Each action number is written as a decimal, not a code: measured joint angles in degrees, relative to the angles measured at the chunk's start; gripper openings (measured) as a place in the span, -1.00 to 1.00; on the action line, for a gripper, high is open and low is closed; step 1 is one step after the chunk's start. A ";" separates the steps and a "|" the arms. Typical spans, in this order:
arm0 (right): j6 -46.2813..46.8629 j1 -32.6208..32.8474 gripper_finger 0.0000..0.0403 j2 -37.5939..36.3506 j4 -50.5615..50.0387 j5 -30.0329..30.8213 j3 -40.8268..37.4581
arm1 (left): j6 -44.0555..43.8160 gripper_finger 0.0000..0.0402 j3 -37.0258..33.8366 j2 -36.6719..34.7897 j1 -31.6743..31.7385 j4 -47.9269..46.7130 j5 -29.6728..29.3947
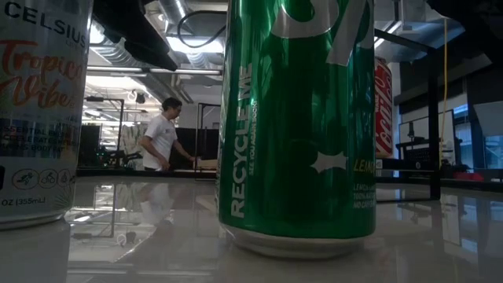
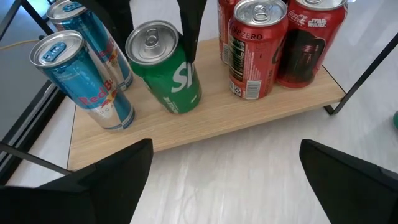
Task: Place canned beverage on shelf
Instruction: Put the left green soda can on the shelf
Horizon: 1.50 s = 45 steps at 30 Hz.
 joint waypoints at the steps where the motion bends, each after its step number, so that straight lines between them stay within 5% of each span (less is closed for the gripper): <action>1: -0.02 0.03 0.53 -0.02 -0.17 0.15 0.00 | 0.00 0.96 0.00 0.00 0.02 0.00 0.00; 45: 3.05 -0.02 0.62 -0.22 -1.52 -1.47 -0.07 | -0.02 0.96 0.00 0.00 0.02 0.02 -0.02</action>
